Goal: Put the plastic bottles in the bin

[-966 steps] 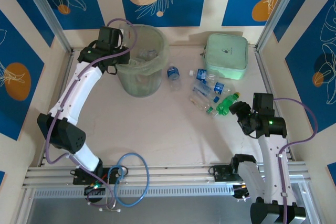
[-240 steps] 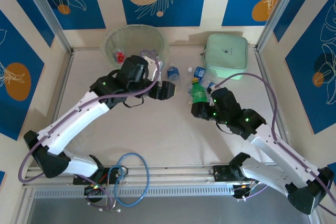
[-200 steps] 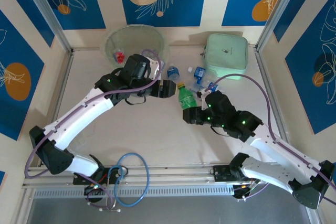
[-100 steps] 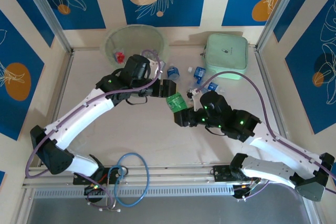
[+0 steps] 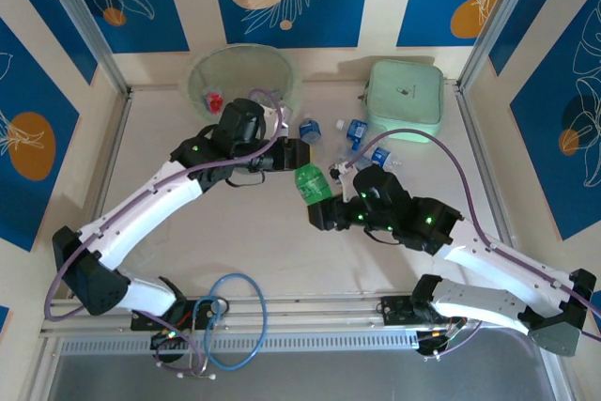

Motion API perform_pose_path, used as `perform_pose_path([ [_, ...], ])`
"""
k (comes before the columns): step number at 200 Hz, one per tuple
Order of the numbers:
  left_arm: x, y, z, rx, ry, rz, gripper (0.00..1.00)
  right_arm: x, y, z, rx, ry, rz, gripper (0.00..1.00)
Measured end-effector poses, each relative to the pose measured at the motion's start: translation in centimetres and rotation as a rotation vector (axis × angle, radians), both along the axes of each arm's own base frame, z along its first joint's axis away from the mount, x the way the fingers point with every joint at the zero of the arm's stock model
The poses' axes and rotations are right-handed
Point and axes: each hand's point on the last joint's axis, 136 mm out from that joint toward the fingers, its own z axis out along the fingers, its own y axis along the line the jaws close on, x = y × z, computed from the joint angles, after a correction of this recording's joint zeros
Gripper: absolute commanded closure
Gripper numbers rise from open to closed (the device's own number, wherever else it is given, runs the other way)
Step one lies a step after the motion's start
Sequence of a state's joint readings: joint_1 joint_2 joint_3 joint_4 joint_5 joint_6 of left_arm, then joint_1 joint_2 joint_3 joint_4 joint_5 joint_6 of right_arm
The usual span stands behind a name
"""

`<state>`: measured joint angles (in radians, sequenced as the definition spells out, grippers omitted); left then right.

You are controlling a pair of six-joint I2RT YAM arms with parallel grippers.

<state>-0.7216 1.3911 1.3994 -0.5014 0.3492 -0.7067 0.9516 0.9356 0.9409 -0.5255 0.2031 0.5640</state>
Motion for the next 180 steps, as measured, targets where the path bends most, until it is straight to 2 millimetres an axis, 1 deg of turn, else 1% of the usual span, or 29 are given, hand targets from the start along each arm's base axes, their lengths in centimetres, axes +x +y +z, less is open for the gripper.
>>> perform_pose_path([
  [11,-0.1,0.1,0.5,-0.015,0.000,0.005,0.74,0.0,0.1,0.3,0.005,-0.008,0.001,0.38],
  [29,-0.1,0.4,1.0,-0.030,-0.001,0.017,0.76,0.0,0.2,0.9,0.012,-0.024,0.002,0.37],
  [41,-0.1,0.5,1.3,-0.037,-0.005,0.022,0.78,0.0,0.3,1.2,0.015,-0.036,0.002,0.31],
  [55,-0.1,0.6,1.6,-0.042,-0.014,0.020,0.80,0.0,0.4,1.4,0.013,-0.044,0.005,0.21],
  [63,0.0,0.8,1.6,-0.044,-0.015,0.025,0.80,-0.1,0.4,1.5,0.012,-0.050,0.007,0.18],
  [78,0.6,1.3,1.7,-0.044,-0.015,0.046,0.81,-0.2,0.1,1.9,0.019,-0.062,-0.002,0.16],
  [98,2.0,2.6,2.0,-0.051,-0.016,0.089,0.81,-0.2,-0.8,2.6,0.032,-0.085,-0.025,0.15],
  [111,3.0,3.6,2.8,-0.064,-0.027,0.122,0.81,-0.4,-1.4,3.3,0.045,-0.099,-0.040,0.15],
  [124,4.0,4.6,4.5,-0.088,-0.052,0.152,0.81,-0.5,-2.2,3.7,0.053,-0.113,-0.058,0.15],
  [145,5.5,6.3,8.6,-0.144,-0.124,0.197,0.81,-0.7,-3.2,3.9,0.065,-0.120,-0.083,0.15],
  [165,6.9,8.3,12.2,-0.190,-0.193,0.248,0.81,-1.0,-4.0,3.0,0.051,-0.105,-0.096,0.15],
  [180,8.2,10.4,14.5,-0.222,-0.235,0.299,0.80,-1.1,-4.3,2.4,0.034,-0.089,-0.106,0.15],
])
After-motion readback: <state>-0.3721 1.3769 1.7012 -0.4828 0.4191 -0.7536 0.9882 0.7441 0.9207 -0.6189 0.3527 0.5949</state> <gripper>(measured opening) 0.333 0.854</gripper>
